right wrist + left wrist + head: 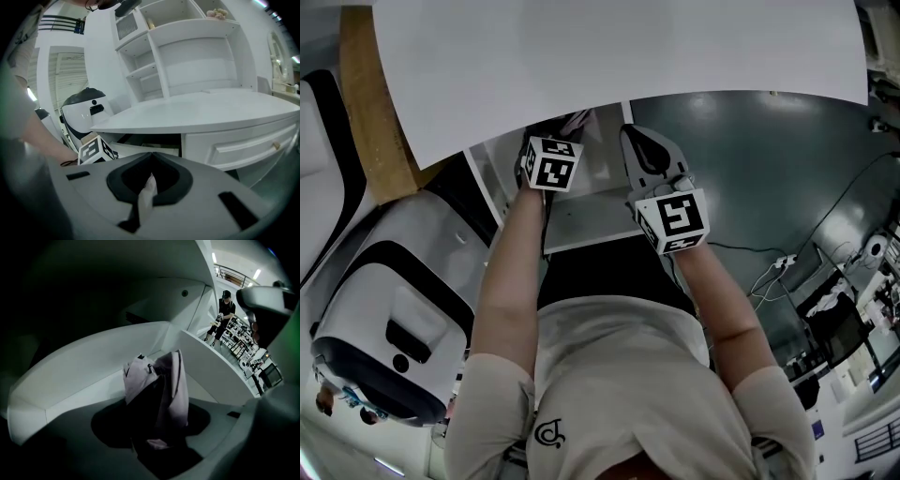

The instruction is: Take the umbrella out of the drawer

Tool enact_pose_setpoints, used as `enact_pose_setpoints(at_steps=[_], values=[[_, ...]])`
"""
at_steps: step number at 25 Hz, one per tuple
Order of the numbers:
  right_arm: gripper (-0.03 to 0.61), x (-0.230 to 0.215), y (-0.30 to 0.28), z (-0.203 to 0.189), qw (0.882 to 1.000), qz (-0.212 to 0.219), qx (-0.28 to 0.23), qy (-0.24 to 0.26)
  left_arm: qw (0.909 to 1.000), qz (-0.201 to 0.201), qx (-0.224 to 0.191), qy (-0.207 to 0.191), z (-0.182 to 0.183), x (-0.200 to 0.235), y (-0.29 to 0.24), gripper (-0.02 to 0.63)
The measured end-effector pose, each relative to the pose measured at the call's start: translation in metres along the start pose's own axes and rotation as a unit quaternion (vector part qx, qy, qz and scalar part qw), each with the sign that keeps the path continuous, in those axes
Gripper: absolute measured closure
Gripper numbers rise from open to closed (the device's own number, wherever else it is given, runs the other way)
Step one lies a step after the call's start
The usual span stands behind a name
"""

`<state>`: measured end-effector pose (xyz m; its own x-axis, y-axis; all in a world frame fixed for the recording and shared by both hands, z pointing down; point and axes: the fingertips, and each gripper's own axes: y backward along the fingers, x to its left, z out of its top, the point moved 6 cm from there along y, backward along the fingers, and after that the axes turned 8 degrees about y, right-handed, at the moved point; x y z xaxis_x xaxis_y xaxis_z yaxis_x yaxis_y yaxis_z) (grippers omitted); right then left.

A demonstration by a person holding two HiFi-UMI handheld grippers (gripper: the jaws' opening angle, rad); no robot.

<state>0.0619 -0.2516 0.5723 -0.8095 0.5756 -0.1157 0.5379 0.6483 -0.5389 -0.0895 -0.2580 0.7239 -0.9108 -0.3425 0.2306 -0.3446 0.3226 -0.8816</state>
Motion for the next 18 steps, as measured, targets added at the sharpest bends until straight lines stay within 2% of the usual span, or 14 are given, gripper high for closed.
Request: enact_pose_setpoints(at_steps=[4, 7, 13, 18], values=[[0.572, -0.003, 0.005, 0.005, 1.0, -0.005, -0.003, 0.0, 0.9994, -0.031, 0.015, 0.003, -0.008, -0.004, 0.007, 0.376], [0.572, -0.01, 0.011, 0.01, 1.0, -0.011, -0.008, 0.0, 0.9993, -0.035, 0.011, 0.001, -0.013, -0.007, 0.015, 0.382], [0.572, -0.011, 0.027, 0.018, 1.0, -0.014, -0.019, 0.003, 0.9984, -0.035, -0.043, -0.014, 0.0, -0.016, 0.044, 0.382], [0.572, -0.005, 0.046, 0.026, 0.999, 0.007, -0.028, 0.038, 0.9944, -0.018, -0.099, -0.032, 0.017, -0.035, 0.082, 0.382]])
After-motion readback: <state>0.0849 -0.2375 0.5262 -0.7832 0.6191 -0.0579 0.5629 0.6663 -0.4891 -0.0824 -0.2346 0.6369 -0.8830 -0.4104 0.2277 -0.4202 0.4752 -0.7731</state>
